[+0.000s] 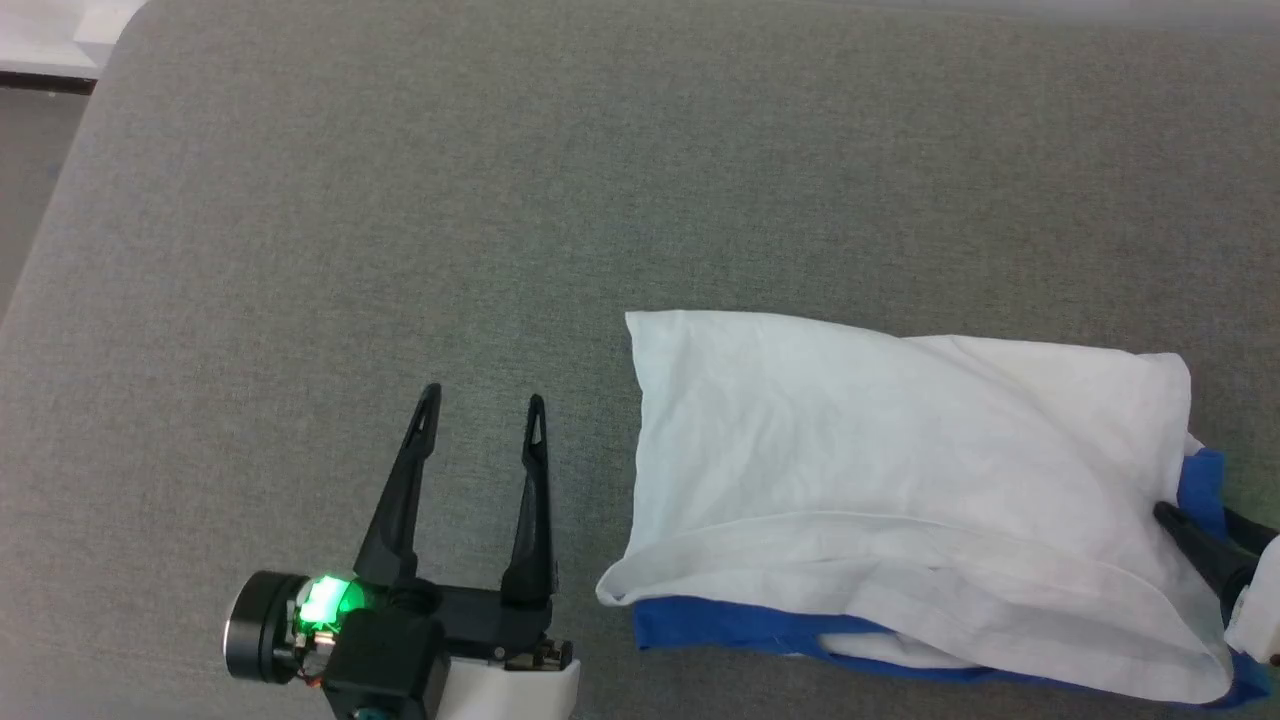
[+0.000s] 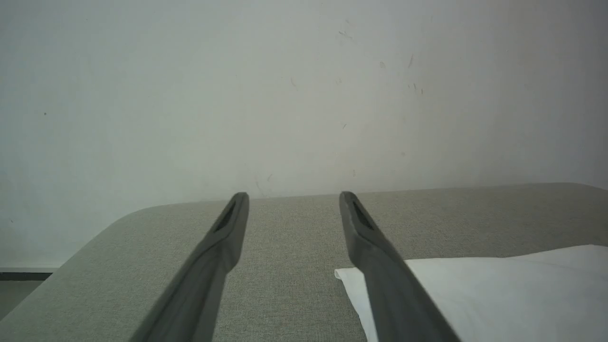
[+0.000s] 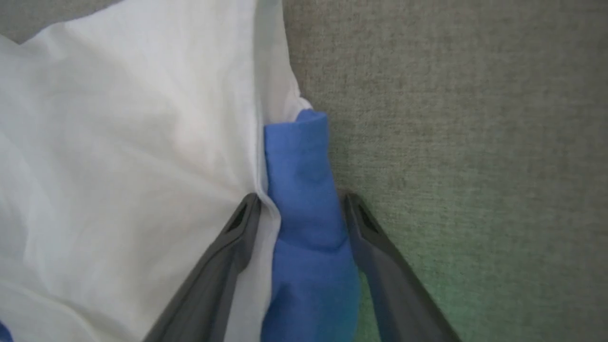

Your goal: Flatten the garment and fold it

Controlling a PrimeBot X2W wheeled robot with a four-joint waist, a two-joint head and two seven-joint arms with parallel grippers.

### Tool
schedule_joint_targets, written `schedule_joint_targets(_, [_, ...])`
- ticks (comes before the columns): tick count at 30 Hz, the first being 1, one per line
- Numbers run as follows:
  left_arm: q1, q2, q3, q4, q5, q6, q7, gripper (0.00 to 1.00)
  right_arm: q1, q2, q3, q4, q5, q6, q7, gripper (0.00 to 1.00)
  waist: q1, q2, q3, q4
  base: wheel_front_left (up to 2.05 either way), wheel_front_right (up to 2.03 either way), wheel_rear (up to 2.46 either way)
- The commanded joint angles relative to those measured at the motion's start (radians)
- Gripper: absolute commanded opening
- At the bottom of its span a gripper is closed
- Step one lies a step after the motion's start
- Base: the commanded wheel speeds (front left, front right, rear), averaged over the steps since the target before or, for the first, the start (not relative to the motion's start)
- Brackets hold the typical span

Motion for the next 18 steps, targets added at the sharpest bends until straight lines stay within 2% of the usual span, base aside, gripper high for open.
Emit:
schedule_joint_targets(1, [-0.018, -0.007, 0.003, 0.005, 0.008, -0.01, -0.005, 1.0, 0.002, 0.012, 0.028, 0.031, 0.002, -0.001, 0.022, 0.07, 0.0, -0.0001, 0.008, 0.007, 0.0, 0.0, 0.0])
schedule_joint_targets(2, [-0.02, -0.01, 0.004, 0.007, 0.009, -0.013, -0.005, 1.0, 0.002, 0.008, 0.038, 0.033, 0.004, -0.001, 0.029, 0.0, 0.0, -0.0001, 0.008, 0.007, 0.0, 0.0, 0.0])
schedule_joint_targets(8, [-0.017, -0.016, 0.017, 0.025, 0.005, -0.029, -0.005, 1.0, -0.027, 0.015, 0.02, 0.033, 0.007, -0.001, -0.007, 0.0, 0.0, -0.0001, -0.014, -0.007, 0.0, 0.0, 0.0])
schedule_joint_targets(18, [0.014, -0.013, 0.038, 0.059, -0.023, -0.063, -0.005, 1.0, -0.063, -0.028, -0.226, 0.15, -0.097, -0.001, -0.083, 0.0, 0.0, -0.0001, -0.086, -0.032, 0.0, 0.0, 0.0])
